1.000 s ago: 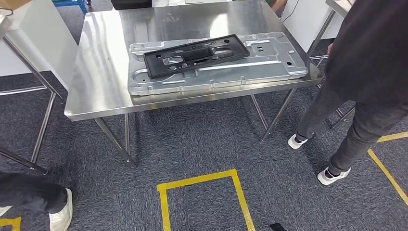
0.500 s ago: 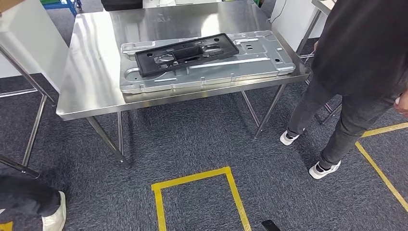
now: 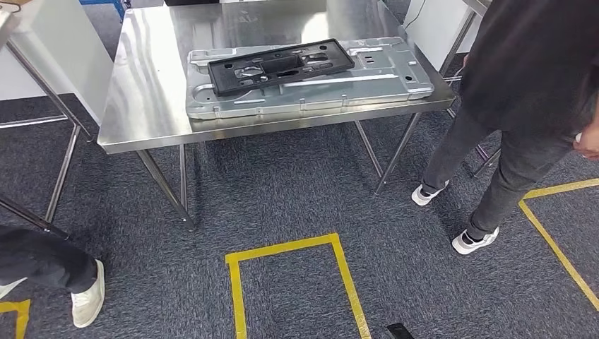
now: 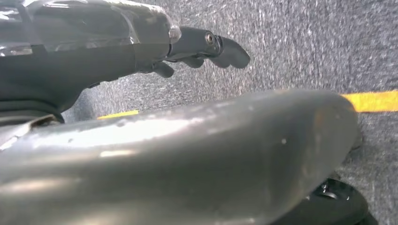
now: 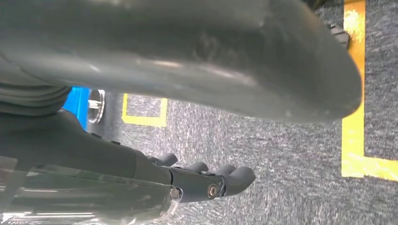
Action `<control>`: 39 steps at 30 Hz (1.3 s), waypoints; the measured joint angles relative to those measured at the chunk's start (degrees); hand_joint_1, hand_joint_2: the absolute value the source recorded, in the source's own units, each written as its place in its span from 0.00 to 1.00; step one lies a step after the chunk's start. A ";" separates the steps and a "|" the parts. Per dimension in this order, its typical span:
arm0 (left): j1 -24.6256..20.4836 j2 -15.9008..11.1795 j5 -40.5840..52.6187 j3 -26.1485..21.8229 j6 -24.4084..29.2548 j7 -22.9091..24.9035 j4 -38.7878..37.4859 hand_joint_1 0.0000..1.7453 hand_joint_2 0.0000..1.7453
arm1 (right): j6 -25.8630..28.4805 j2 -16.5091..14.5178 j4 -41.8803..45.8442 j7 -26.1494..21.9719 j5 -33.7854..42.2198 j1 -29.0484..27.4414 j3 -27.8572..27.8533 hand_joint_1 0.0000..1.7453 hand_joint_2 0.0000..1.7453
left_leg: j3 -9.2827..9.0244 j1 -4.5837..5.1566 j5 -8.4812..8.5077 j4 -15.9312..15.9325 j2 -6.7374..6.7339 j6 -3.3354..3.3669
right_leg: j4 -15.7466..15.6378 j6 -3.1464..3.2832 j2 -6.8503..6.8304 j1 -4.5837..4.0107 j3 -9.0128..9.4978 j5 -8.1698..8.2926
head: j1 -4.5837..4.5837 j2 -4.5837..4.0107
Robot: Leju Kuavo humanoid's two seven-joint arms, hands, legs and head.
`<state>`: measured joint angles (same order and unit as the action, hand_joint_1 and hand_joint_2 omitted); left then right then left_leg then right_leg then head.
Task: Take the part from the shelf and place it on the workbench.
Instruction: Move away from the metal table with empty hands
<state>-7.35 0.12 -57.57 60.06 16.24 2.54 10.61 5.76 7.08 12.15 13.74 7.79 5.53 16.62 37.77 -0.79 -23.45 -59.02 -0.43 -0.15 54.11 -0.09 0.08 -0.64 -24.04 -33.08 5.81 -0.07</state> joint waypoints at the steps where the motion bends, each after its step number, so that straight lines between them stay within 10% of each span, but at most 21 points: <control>1: 0.02 -0.02 0.01 0.00 0.00 0.04 -0.01 0.00 0.00 | 0.02 -0.03 -0.02 -0.01 0.01 -0.04 -0.01 0.00 0.00 | 0.16 -0.05 -0.08 0.06 -0.01 -0.35 | -0.43 0.41 -0.13 -0.02 -0.21 0.84 | -0.03 0.00; 6: 0.06 -0.09 0.10 0.01 -0.02 0.24 -0.01 0.00 0.00 | 0.13 -0.24 -0.15 -0.24 0.02 -0.23 0.00 0.00 0.00 | 2.87 -0.11 -11.22 -11.59 0.47 -1.14 | -1.10 1.62 -0.61 -0.07 -3.93 4.80 | -1.82 0.00; 8: 0.05 -0.10 0.16 0.02 -0.02 0.26 -0.01 0.00 0.00 | 0.20 -0.37 -0.20 -0.40 0.03 -0.26 0.00 0.00 0.00 | 1.60 -0.13 -10.47 -14.60 0.47 -1.32 | -0.22 1.46 -0.72 -0.10 -6.16 5.86 | -2.33 0.00; 10: -0.01 -0.10 0.21 0.02 -0.02 0.26 -0.01 0.00 0.00 | 0.26 -0.45 -0.23 -0.46 0.03 -0.26 0.01 0.00 0.00 | -3.08 -0.18 -7.69 -10.69 0.42 -1.28 | 1.14 1.09 -0.76 -0.02 -8.39 6.58 | -2.61 0.00; 14: -0.36 -0.11 0.33 0.02 -0.02 0.23 0.05 0.00 0.00 | 0.56 -0.52 -0.27 -0.52 0.03 -0.25 0.01 0.00 0.00 | -11.34 0.13 -10.26 1.06 0.51 -0.25 | 3.59 -0.02 -0.73 -0.08 -10.87 7.51 | -2.41 0.00; 17: -0.28 -0.07 0.35 0.02 0.00 0.25 0.06 0.00 0.00 | 0.69 -0.56 -0.31 -0.54 0.04 -0.47 0.04 0.00 0.00 | -10.25 0.10 -9.09 1.52 0.51 1.12 | 4.23 -1.06 -0.63 0.23 -11.53 6.88 | -2.44 0.00; 22: -0.21 -0.02 0.35 0.02 0.02 0.26 0.08 0.00 0.00 | 0.77 -0.66 -0.44 -0.54 0.08 -0.53 0.05 0.00 0.00 | -6.12 0.01 -5.71 1.45 0.54 1.76 | 18.09 -2.47 -0.45 0.72 -13.44 -4.32 | -1.67 0.00; 24: -0.17 -0.02 0.35 0.02 0.02 0.26 0.08 0.00 0.00 | 0.77 -0.73 -0.46 -0.54 0.08 -0.49 0.07 0.00 0.00 | -4.54 0.09 -4.51 1.39 0.46 1.59 | 17.28 -2.25 -0.43 0.74 -10.73 -2.34 | -1.17 0.00; 29: -0.23 0.14 0.35 0.03 0.02 0.26 0.12 0.00 0.00 | 0.78 -0.60 -0.50 -0.54 0.07 -0.06 0.06 0.00 0.00 | -2.56 0.34 -1.97 1.44 0.00 0.50 | -0.45 -0.18 -0.12 0.09 0.81 0.47 | -0.31 0.00; 32: -0.14 0.15 0.38 0.07 0.01 0.27 0.13 0.00 0.00 | 0.78 -0.62 -0.52 -0.54 0.05 -0.11 0.06 0.00 0.00 | -1.96 0.16 -1.90 1.18 -0.14 -0.50 | -1.53 0.91 -0.31 -0.02 0.13 1.82 | -0.48 0.00; 37: -0.13 0.04 0.42 0.09 0.00 0.49 0.13 0.00 0.00 | 0.77 -0.74 -0.55 -0.68 -0.22 -0.25 0.06 0.00 0.00 | 1.62 0.14 -12.85 -12.72 0.55 -1.23 | -0.85 1.99 -0.74 -0.08 -3.82 4.62 | -2.29 0.00; 39: -0.13 0.01 0.40 0.10 0.00 0.58 0.13 0.00 0.00 | 0.78 -0.79 -0.55 -0.87 -0.45 -0.27 0.06 0.00 0.00 | 0.09 0.15 -11.13 -13.93 0.51 -1.30 | 0.21 1.84 -0.79 -0.13 -5.85 5.33 | -2.61 0.00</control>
<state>-7.48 0.13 -57.17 60.17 16.24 3.11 10.73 6.54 6.30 11.61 12.87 7.34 5.26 16.68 37.87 -0.64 -34.58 -72.94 0.08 -1.44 54.32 1.76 -0.71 -0.77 -29.89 -27.75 3.20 -0.07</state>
